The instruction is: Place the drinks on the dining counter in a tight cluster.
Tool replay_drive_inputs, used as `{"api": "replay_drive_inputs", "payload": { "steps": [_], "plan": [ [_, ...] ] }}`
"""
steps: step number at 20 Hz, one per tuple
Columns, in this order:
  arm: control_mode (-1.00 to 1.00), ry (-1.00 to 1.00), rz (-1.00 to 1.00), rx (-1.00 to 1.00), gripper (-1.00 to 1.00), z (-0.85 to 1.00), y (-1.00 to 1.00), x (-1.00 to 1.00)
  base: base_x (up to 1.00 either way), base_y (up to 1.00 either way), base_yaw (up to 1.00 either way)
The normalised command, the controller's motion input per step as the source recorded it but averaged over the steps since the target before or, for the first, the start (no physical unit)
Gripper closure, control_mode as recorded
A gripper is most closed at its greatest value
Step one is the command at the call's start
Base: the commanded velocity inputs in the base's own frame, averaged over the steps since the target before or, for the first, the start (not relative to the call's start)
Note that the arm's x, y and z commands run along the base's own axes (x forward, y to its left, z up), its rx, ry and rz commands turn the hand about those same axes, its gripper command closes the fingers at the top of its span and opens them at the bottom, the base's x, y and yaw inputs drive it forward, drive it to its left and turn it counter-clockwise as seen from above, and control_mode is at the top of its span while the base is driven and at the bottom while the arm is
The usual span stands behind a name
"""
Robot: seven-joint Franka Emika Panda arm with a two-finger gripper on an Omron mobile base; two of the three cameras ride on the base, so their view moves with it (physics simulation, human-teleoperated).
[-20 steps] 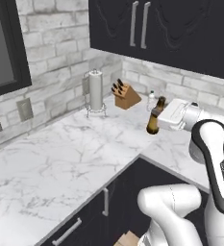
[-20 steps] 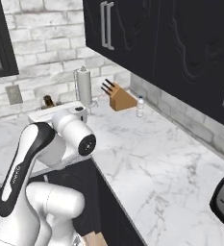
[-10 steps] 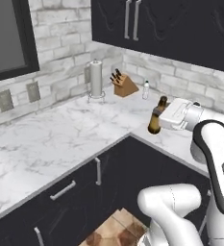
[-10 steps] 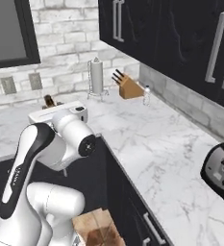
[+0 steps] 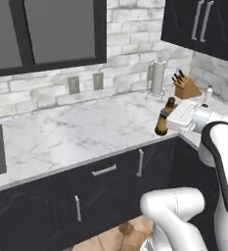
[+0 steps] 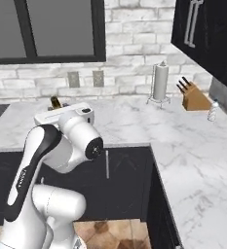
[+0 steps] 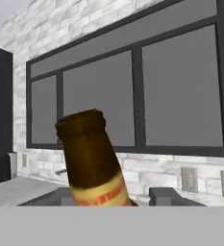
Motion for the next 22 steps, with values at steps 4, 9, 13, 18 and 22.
{"api": "replay_drive_inputs", "payload": {
  "steps": [4,9,13,18,22],
  "plan": [
    [1.0,0.0,0.0,0.0,1.0,0.0,0.0,0.0,-0.16,0.67,0.79],
    [1.0,0.0,0.0,0.0,1.0,0.0,0.0,0.0,-0.11,0.61,0.81],
    [1.0,0.0,0.0,0.0,1.0,0.0,0.0,0.0,-0.01,0.6,0.83],
    [1.0,0.0,0.0,0.0,1.0,0.0,0.0,0.0,0.0,0.55,0.87],
    [1.0,0.0,0.0,0.0,1.0,0.0,0.0,0.0,0.0,0.49,0.88]
  ]
}}
